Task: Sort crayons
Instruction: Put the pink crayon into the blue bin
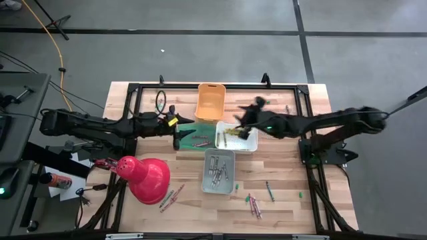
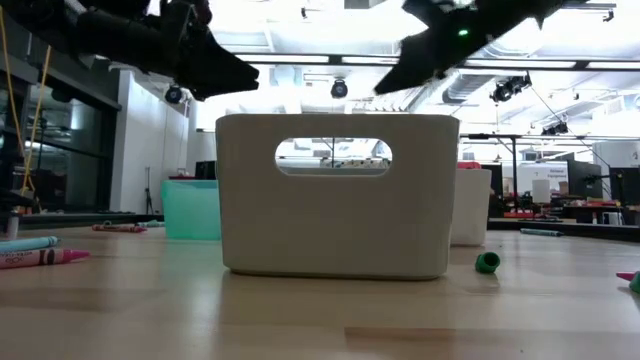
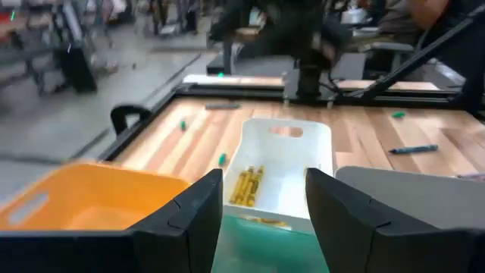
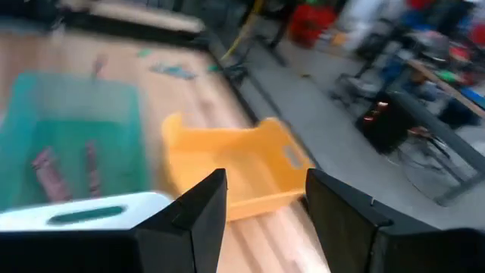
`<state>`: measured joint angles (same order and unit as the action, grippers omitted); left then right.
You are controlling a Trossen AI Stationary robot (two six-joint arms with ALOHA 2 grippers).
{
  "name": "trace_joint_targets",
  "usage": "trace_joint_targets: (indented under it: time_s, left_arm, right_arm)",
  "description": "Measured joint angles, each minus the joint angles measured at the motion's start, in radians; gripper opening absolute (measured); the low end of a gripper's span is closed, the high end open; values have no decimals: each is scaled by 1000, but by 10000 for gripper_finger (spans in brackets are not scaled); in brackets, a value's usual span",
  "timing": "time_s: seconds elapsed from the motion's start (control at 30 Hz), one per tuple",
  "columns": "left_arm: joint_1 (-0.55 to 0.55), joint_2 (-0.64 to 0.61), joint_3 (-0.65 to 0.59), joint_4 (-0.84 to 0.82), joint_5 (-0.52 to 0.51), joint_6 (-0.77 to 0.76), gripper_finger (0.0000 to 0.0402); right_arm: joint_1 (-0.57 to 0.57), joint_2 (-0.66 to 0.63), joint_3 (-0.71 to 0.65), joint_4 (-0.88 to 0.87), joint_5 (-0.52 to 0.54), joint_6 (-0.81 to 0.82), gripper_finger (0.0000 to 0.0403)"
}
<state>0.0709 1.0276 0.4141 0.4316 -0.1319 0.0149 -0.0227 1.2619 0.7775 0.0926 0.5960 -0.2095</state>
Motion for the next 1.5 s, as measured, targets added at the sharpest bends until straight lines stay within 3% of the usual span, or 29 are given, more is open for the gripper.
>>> trace_joint_targets:
  time_s: [0.13, 0.27, 0.37, 0.47, 0.63, 0.9, 1.2, 1.5]
  left_arm:
    - [-63, 69, 117, -215, -73, -127, 177]
    - [-126, 190, 317, -618, -75, -280, 177]
    - [-168, 283, 477, -878, 2, -427, 177]
    - [-221, 360, 607, -1036, 112, -544, 177]
    - [-334, 449, 715, -1099, 121, -726, 177]
    - [-488, 592, 733, -1173, 110, -952, 177]
    - [-587, 727, 733, -1192, 52, -1060, 177]
    - [-633, 818, 733, -1195, 33, -1138, 177]
  right_arm:
    - [-1, -181, -113, 48, 31, 76, 177]
    - [-3, -303, -150, 51, -13, 148, 177]
    - [-3, -349, -158, 49, -51, 191, 177]
    - [-3, -360, -159, 15, -96, 240, 177]
    - [-3, -358, -159, -82, -181, 346, 177]
    - [44, -357, -160, -163, -200, 564, 177]
    - [175, -312, -159, -119, -150, 571, 177]
    - [194, -298, -159, -114, -127, 569, 177]
